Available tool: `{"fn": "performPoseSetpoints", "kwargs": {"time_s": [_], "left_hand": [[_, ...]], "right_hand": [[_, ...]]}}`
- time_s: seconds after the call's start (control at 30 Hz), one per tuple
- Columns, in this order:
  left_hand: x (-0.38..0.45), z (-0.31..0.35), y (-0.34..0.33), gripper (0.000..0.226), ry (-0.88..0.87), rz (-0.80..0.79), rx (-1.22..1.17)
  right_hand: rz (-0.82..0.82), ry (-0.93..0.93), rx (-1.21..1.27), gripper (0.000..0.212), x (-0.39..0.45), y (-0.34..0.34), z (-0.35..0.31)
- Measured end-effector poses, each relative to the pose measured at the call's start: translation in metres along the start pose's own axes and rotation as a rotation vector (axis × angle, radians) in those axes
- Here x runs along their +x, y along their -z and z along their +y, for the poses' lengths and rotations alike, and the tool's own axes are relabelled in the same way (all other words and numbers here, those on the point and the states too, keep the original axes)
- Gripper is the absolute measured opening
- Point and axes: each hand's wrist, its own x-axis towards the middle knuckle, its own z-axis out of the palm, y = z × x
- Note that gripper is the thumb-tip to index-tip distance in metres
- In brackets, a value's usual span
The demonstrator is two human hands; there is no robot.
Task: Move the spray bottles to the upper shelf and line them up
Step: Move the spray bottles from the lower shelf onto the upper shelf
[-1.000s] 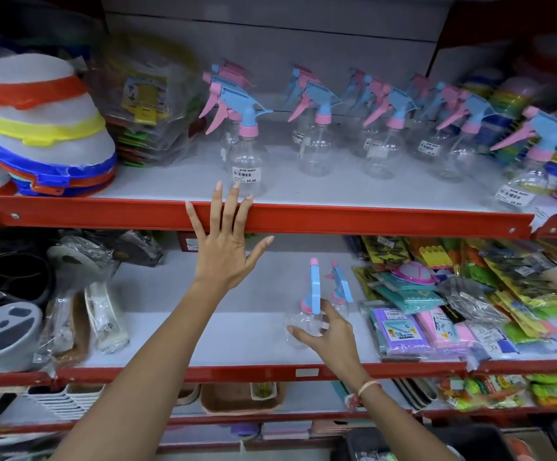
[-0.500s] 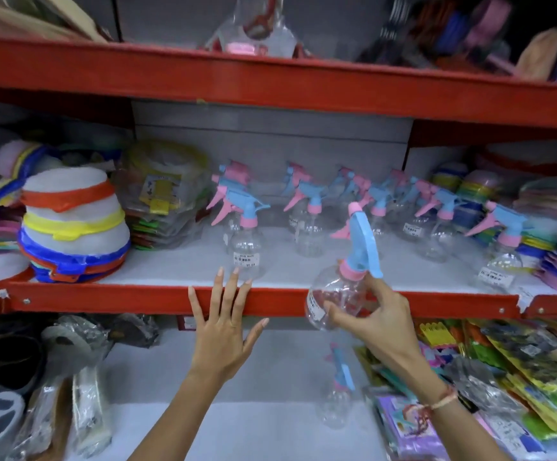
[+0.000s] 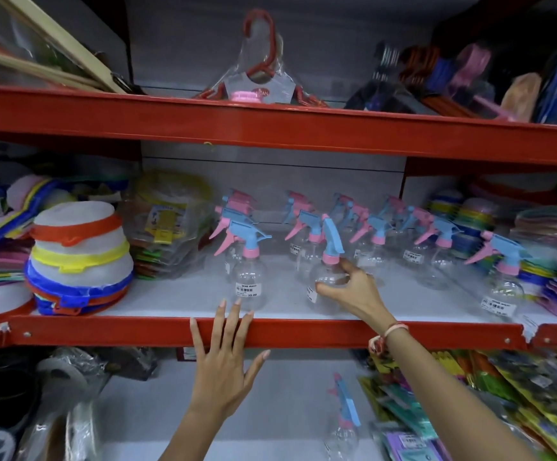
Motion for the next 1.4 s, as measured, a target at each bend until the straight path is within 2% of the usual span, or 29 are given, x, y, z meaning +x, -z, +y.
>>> {"fn": "performPoseSetpoints", "kwargs": {"time_s": [0.07, 0.17, 0.23, 0.33, 0.43, 0.53, 0.63, 0.8, 0.9, 1.07, 1.4], "left_hand": [[0.0, -0.001, -0.001, 0.073, 0.0, 0.007, 0.004], [0.001, 0.0, -0.003, 0.073, 0.0, 0.01, 0.008], [0.001, 0.0, -0.005, 0.073, -0.001, 0.025, 0.009], [0.001, 0.0, -0.007, 0.074, -0.006, 0.045, 0.02], [0.002, -0.001, -0.008, 0.073, -0.008, 0.057, 0.031], [0.002, -0.001, -0.008, 0.073, -0.01, 0.064, 0.032], [0.002, -0.001, -0.008, 0.073, -0.01, 0.067, 0.043], [0.002, -0.001, -0.008, 0.074, -0.008, 0.06, 0.043], [0.001, -0.001, -0.009, 0.075, -0.01, 0.058, 0.041], [0.002, 0.0, -0.007, 0.076, -0.009, 0.05, 0.029], [0.001, 0.016, 0.007, 0.076, 0.038, 0.008, 0.015]], "right_hand": [[-0.006, -0.017, 0.0, 0.068, 0.002, -0.003, 0.004], [-0.056, -0.044, 0.034, 0.067, 0.005, -0.004, 0.009], [-0.049, -0.061, 0.066, 0.079, 0.007, -0.008, 0.01], [0.184, -0.105, -0.027, 0.105, 0.006, -0.026, 0.005], [0.341, -0.05, -0.168, 0.096, 0.003, -0.043, 0.005], [0.365, -0.005, -0.163, 0.083, 0.003, -0.045, 0.008], [0.28, 0.002, -0.055, 0.077, 0.003, -0.038, 0.012], [-0.172, -0.009, 0.156, 0.068, 0.007, -0.006, 0.017], [-0.344, -0.013, 0.2, 0.07, 0.009, 0.013, 0.023], [-0.343, -0.006, 0.166, 0.075, 0.008, 0.019, 0.025], [-0.453, 0.015, 0.182, 0.081, 0.009, 0.02, 0.032]]}}
